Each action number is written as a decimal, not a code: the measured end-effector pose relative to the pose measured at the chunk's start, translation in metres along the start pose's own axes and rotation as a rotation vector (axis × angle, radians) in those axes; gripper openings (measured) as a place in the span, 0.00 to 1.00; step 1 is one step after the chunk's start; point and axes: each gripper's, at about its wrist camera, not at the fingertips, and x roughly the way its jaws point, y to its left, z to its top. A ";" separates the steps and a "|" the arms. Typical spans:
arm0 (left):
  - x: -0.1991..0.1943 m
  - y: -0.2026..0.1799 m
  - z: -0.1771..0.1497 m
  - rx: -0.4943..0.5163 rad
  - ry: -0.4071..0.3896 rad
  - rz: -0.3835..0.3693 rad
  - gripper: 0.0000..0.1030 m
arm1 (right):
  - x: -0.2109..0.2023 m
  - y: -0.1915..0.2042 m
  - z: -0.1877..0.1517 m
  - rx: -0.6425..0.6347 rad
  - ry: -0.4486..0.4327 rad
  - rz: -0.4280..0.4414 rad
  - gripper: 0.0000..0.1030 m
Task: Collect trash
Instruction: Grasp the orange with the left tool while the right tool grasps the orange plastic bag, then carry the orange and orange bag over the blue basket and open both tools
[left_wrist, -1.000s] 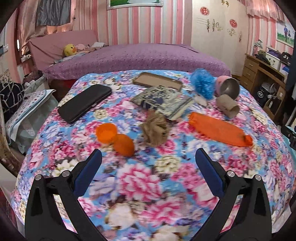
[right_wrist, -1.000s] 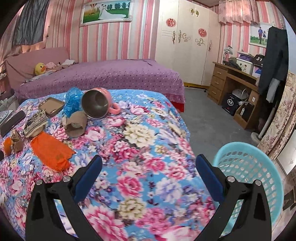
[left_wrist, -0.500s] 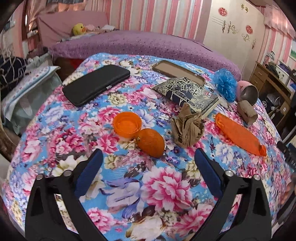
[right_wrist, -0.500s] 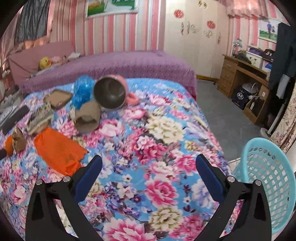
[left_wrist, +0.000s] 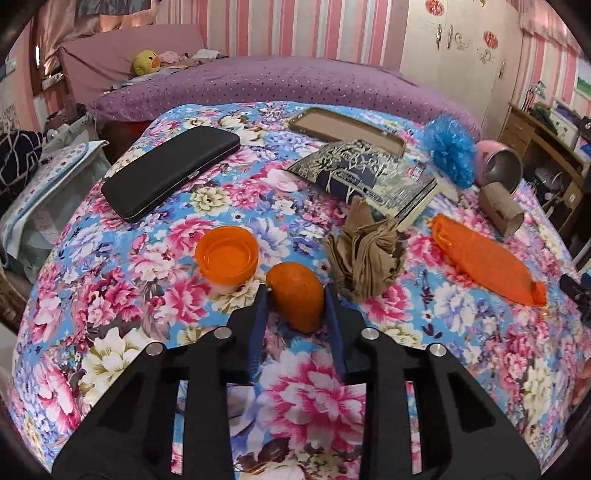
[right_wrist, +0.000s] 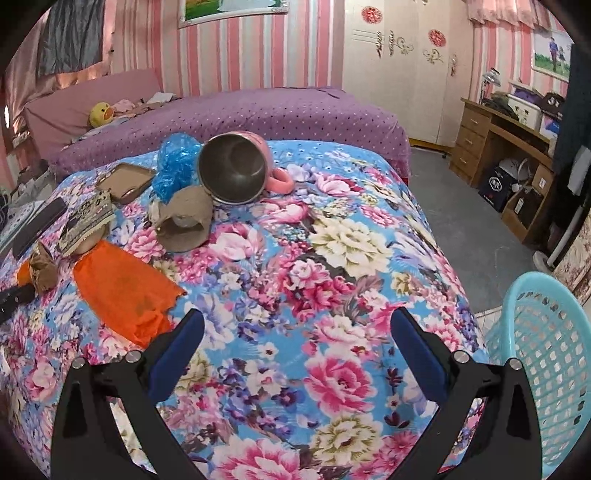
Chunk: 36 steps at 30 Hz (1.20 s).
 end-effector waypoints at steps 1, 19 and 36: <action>-0.003 0.001 0.000 -0.006 -0.007 -0.013 0.27 | 0.000 0.002 0.000 -0.009 -0.002 0.000 0.96; -0.023 0.012 0.004 -0.005 -0.063 0.021 0.27 | 0.019 0.075 0.005 -0.166 0.078 0.176 0.66; -0.034 -0.002 0.002 0.011 -0.088 0.019 0.27 | -0.009 0.075 -0.003 -0.219 -0.013 0.294 0.15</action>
